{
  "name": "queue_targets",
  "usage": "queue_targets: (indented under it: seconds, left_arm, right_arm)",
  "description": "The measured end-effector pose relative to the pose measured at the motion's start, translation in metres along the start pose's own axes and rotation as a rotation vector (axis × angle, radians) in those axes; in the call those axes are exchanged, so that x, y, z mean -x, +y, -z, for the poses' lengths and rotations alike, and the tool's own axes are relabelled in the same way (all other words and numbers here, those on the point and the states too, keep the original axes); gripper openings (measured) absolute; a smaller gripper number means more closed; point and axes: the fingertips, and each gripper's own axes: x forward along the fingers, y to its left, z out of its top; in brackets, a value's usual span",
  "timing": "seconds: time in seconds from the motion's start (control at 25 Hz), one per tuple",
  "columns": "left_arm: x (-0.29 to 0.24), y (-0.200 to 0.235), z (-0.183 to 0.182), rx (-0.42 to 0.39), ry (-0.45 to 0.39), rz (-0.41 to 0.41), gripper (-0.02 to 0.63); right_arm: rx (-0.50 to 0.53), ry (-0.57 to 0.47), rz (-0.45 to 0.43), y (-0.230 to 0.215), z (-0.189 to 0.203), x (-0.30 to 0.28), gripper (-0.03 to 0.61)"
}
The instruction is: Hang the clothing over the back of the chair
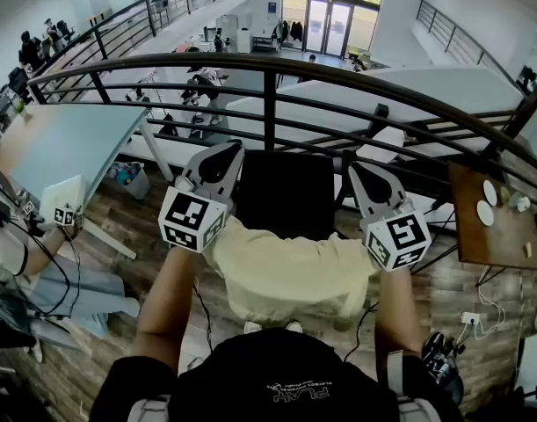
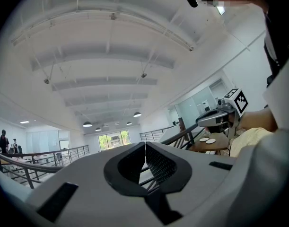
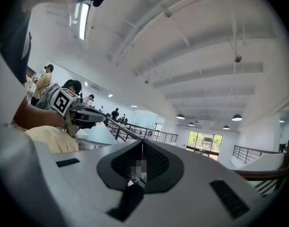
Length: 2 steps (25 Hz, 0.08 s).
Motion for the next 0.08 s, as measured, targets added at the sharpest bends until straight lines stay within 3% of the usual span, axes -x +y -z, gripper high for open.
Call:
queue_targets:
  seconds: [0.08]
  left_arm:
    - [-0.0010, 0.0010, -0.0003, -0.006, 0.001, 0.001, 0.018]
  right_arm:
    - [-0.003, 0.002, 0.004, -0.0012, 0.0001, -0.0004, 0.021]
